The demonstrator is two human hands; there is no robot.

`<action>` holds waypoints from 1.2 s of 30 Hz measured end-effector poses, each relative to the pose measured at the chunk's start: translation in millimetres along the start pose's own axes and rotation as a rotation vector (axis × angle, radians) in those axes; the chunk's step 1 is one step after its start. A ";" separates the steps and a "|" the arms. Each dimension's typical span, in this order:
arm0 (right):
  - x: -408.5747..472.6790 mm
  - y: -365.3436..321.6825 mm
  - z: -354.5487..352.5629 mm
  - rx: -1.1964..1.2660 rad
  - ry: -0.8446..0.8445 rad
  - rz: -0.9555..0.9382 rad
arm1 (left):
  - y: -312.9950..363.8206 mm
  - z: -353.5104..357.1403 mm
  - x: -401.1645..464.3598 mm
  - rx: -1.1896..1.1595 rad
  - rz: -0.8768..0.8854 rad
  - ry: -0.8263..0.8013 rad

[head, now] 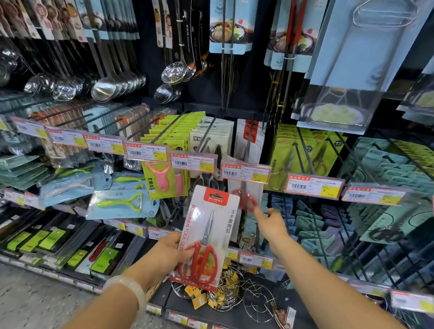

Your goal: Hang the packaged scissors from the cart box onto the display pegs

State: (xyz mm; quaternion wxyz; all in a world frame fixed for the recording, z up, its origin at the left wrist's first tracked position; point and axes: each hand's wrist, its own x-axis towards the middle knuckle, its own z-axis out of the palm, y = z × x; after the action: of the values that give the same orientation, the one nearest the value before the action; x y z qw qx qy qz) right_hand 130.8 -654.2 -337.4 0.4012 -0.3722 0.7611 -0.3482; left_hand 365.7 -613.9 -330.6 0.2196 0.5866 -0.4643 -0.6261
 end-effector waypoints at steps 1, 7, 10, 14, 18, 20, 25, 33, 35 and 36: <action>-4.9 4.1 0.3 0.015 -0.060 -0.027 | -0.6 1.7 2.0 -0.003 0.004 -0.004; -41.1 31.6 10.0 0.133 -0.468 -0.083 | 0.6 20.2 18.8 -0.012 0.011 0.003; -44.4 34.4 9.3 0.092 -0.314 -0.183 | 4.7 34.3 26.4 0.045 0.049 0.052; -42.6 20.4 -6.9 0.063 -0.190 -0.272 | 20.1 49.3 29.0 0.222 0.190 0.170; -36.6 3.4 -22.3 0.049 -0.112 -0.361 | 41.7 58.3 31.4 0.254 0.292 0.212; -33.6 -0.5 -25.6 0.045 -0.103 -0.382 | 47.5 60.1 33.4 0.268 0.298 0.217; -32.1 14.6 -20.8 -0.035 -0.150 -0.309 | 30.7 61.2 33.3 0.319 0.245 0.181; -29.3 26.7 -8.3 -0.014 -0.170 -0.199 | 22.5 58.2 35.9 0.343 0.200 0.124; -24.6 16.4 -11.6 -0.011 -0.116 -0.244 | 34.7 57.0 40.2 0.315 0.247 0.142; -22.0 11.6 -13.6 -0.002 -0.095 -0.261 | 41.1 56.7 41.5 0.313 0.271 0.152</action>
State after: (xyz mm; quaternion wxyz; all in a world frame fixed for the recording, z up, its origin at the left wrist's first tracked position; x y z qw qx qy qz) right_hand 124.4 -626.9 -333.4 0.3876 -0.4843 0.6868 -0.3788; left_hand 292.4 -648.9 -324.9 0.2423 0.5911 -0.6127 -0.4652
